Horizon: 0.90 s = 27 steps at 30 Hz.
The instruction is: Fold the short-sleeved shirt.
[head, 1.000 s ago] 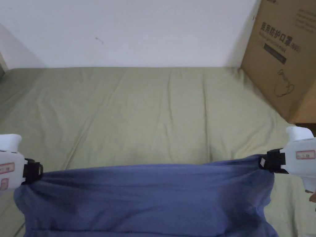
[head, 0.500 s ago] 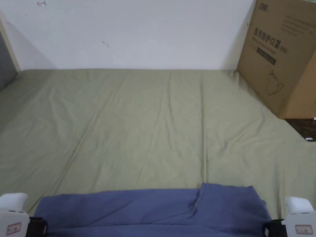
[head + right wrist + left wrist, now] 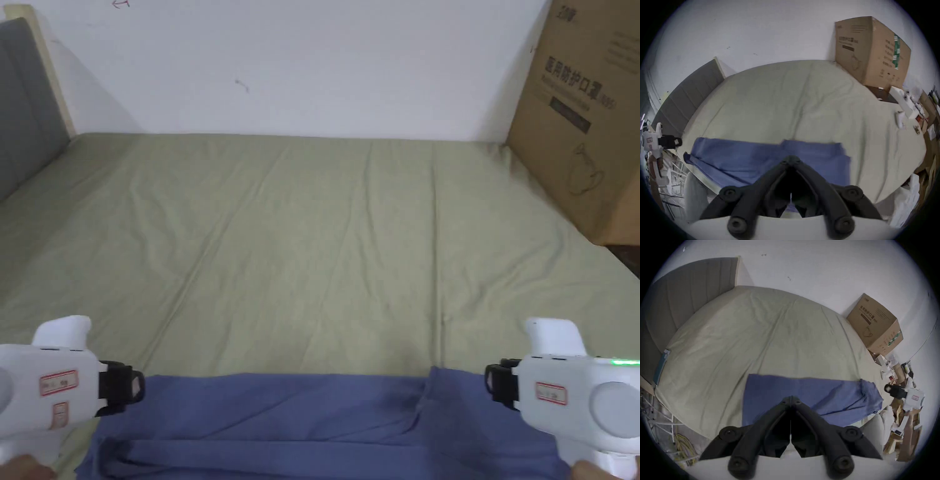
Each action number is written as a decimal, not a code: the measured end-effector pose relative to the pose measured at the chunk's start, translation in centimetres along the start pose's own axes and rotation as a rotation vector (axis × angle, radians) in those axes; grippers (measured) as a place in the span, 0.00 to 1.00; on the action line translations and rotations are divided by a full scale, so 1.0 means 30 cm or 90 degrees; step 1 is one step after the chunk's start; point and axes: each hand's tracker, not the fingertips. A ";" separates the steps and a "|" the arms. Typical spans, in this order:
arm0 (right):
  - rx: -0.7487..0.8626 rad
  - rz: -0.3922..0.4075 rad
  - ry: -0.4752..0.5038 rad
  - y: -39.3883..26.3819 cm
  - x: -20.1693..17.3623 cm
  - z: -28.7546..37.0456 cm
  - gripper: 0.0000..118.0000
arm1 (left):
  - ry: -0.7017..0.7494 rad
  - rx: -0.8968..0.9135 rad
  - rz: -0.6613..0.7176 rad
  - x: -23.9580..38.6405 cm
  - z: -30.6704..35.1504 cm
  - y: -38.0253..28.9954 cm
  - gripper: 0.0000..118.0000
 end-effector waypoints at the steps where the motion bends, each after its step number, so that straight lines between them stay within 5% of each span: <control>1: -0.004 -0.005 0.012 -0.004 -0.044 -0.022 0.00 | 0.004 0.004 -0.003 0.009 -0.009 -0.009 0.00; 3: -0.019 0.004 0.031 -0.011 -0.123 -0.062 0.00 | 0.007 0.007 0.004 0.003 -0.004 -0.033 0.00; 4: -0.022 0.011 0.037 -0.018 -0.158 -0.082 0.00 | 0.008 0.008 0.010 -0.001 -0.008 -0.039 0.10; 7: -0.042 0.045 0.054 -0.032 -0.250 -0.125 0.00 | -0.017 -0.003 0.094 -0.094 0.005 -0.052 0.89; 11: -0.066 0.062 0.081 -0.050 -0.325 -0.166 0.00 | -0.046 0.010 0.180 -0.234 0.000 -0.101 0.97; 19: -0.114 0.066 0.109 -0.070 -0.379 -0.220 0.00 | -0.183 -0.043 0.417 -0.423 -0.183 -0.228 0.97; 23: -0.127 0.080 0.096 -0.077 -0.382 -0.228 0.00 | -0.173 -0.030 0.391 -0.395 -0.213 -0.203 0.94; 24: -0.131 0.078 0.096 -0.079 -0.382 -0.230 0.00 | -0.168 -0.037 0.376 -0.391 -0.209 -0.180 0.81; 25: -0.134 0.075 0.096 -0.080 -0.375 -0.235 0.00 | -0.136 -0.043 0.342 -0.380 -0.201 -0.165 0.28; 26: -0.137 0.072 0.098 -0.083 -0.375 -0.238 0.00 | -0.102 -0.048 0.329 -0.379 -0.208 -0.158 0.05; 27: -0.140 0.069 0.098 -0.086 -0.375 -0.242 0.00 | -0.150 -0.059 0.379 -0.395 -0.231 -0.166 0.05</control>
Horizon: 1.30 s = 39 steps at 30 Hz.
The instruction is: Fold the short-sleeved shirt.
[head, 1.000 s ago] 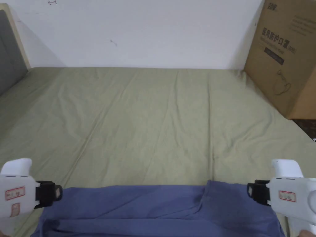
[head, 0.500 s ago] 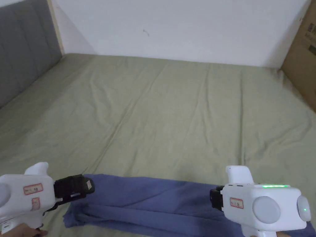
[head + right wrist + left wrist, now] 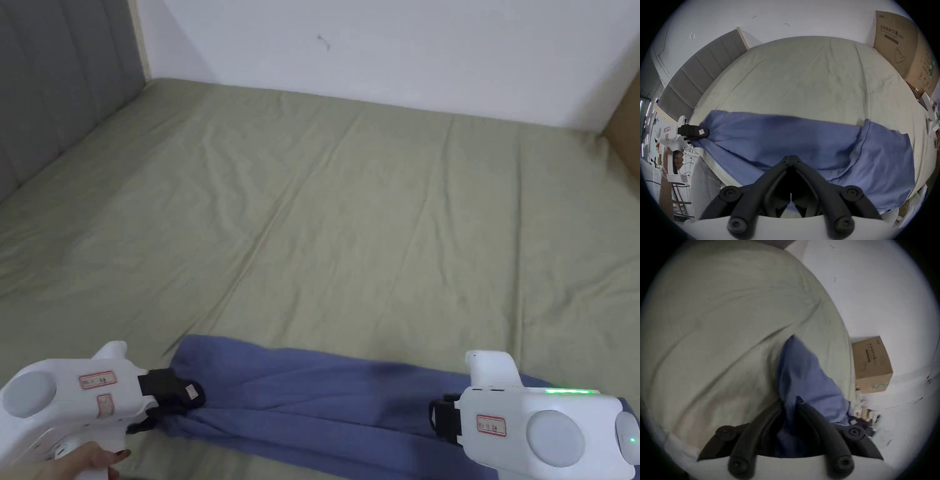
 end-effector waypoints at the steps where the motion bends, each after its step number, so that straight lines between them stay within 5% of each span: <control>1: -0.002 -0.004 0.001 -0.003 0.001 -0.004 0.00 | -0.031 -0.020 0.026 -0.016 0.005 0.014 0.05; 20: 0.002 -0.074 -0.001 -0.029 0.130 0.031 0.00 | 0.069 0.081 -0.054 0.045 0.222 0.091 0.05; 27: 0.017 -0.096 -0.005 -0.048 0.178 0.073 0.00 | -0.003 0.099 -0.342 0.520 0.192 -0.070 0.05; 32: 0.034 -0.125 -0.004 -0.074 0.238 0.110 0.00 | -0.057 -0.006 -0.543 0.779 -0.040 -0.302 0.06; 33: 0.037 -0.131 -0.008 -0.083 0.251 0.119 0.00 | -0.054 -0.041 -0.579 0.793 -0.111 -0.347 0.10; 34: 0.038 -0.137 -0.011 -0.093 0.263 0.131 0.00 | -0.052 -0.067 -0.606 0.809 -0.177 -0.405 0.28; 37: 0.042 -0.161 -0.018 -0.128 0.316 0.152 0.00 | -0.043 -0.150 -0.634 0.797 -0.336 -0.533 0.96; 39: 0.042 -0.181 -0.022 -0.148 0.347 0.165 0.00 | -0.018 -0.164 -0.615 0.777 -0.386 -0.562 0.92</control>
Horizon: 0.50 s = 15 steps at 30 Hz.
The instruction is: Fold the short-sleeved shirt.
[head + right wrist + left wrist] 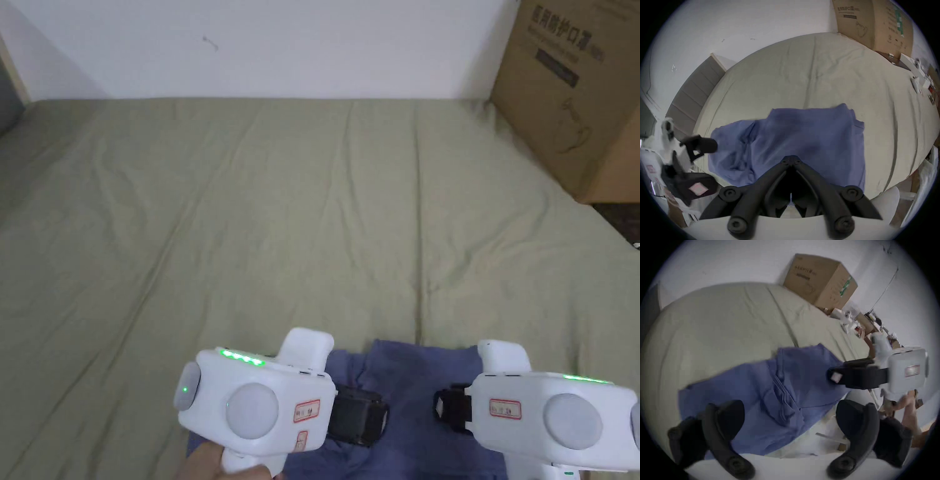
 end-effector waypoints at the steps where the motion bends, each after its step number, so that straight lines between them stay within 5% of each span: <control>1: 0.002 -0.010 -0.003 -0.006 0.019 0.008 0.00 | -0.005 0.001 0.023 -0.017 -0.007 -0.005 0.90; 6: 0.010 -0.023 -0.008 -0.018 0.071 0.031 0.00 | -0.052 0.081 0.181 -0.149 0.139 0.001 0.85; 8: 0.016 -0.027 -0.009 -0.020 0.073 0.037 0.00 | -0.060 0.129 0.233 -0.217 0.206 -0.001 0.56; 10: 0.016 -0.030 -0.006 -0.019 0.073 0.033 0.00 | 0.026 0.114 0.260 -0.275 0.213 0.003 0.00; 12: 0.018 -0.028 -0.002 -0.020 0.068 0.027 0.00 | 0.080 0.092 0.263 -0.324 0.188 -0.010 0.00; 15: 0.015 -0.019 0.002 -0.027 0.056 0.022 0.00 | 0.036 0.054 0.288 -0.334 0.113 -0.040 0.00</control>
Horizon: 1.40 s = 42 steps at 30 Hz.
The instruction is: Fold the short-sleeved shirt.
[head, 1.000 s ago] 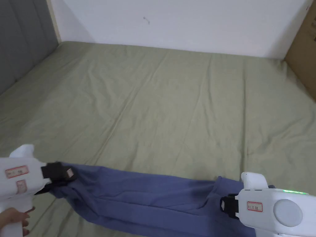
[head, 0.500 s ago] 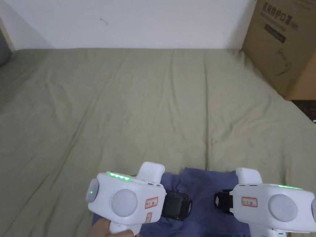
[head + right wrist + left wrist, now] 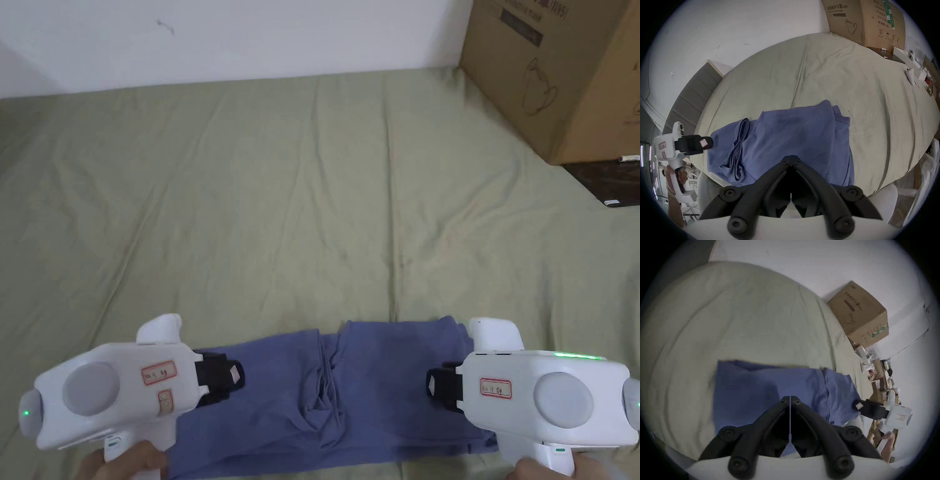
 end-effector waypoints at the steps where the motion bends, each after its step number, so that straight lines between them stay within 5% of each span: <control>1: -0.002 0.001 0.001 -0.001 -0.001 -0.002 0.00 | -0.009 -0.010 -0.001 0.007 -0.027 -0.014 0.00; 16: -0.011 -0.007 -0.005 -0.007 0.008 0.008 0.00 | -0.057 -0.112 -0.162 0.262 -0.152 -0.148 0.01; 20: -0.003 -0.002 -0.010 -0.001 -0.009 0.026 0.00 | -0.175 -0.099 -0.077 0.162 -0.020 -0.101 0.01; 30: -0.007 0.032 -0.010 0.016 -0.086 0.006 0.00 | -0.082 0.005 0.082 -0.363 0.225 -0.038 0.01; 32: -0.009 0.034 -0.010 0.024 -0.102 -0.002 0.00 | -0.110 -0.008 0.136 -0.393 0.226 -0.067 0.16; 33: -0.010 0.035 -0.009 0.026 -0.110 -0.006 0.00 | -0.110 -0.022 0.150 -0.408 0.213 -0.074 0.34; 34: -0.011 0.036 -0.007 0.028 -0.119 -0.011 0.00 | -0.110 -0.023 0.166 -0.420 0.198 -0.087 0.63; 35: -0.013 0.039 -0.006 0.029 -0.127 -0.014 0.00 | -0.119 -0.018 0.169 -0.426 0.178 -0.092 0.75; 38: -0.026 0.060 -0.008 0.028 -0.155 -0.028 0.00 | -0.242 0.023 0.246 -0.430 0.139 -0.113 0.96; 42: -0.039 0.071 -0.009 0.023 -0.178 -0.047 0.00 | -0.321 -0.004 0.297 -0.478 0.018 -0.073 0.96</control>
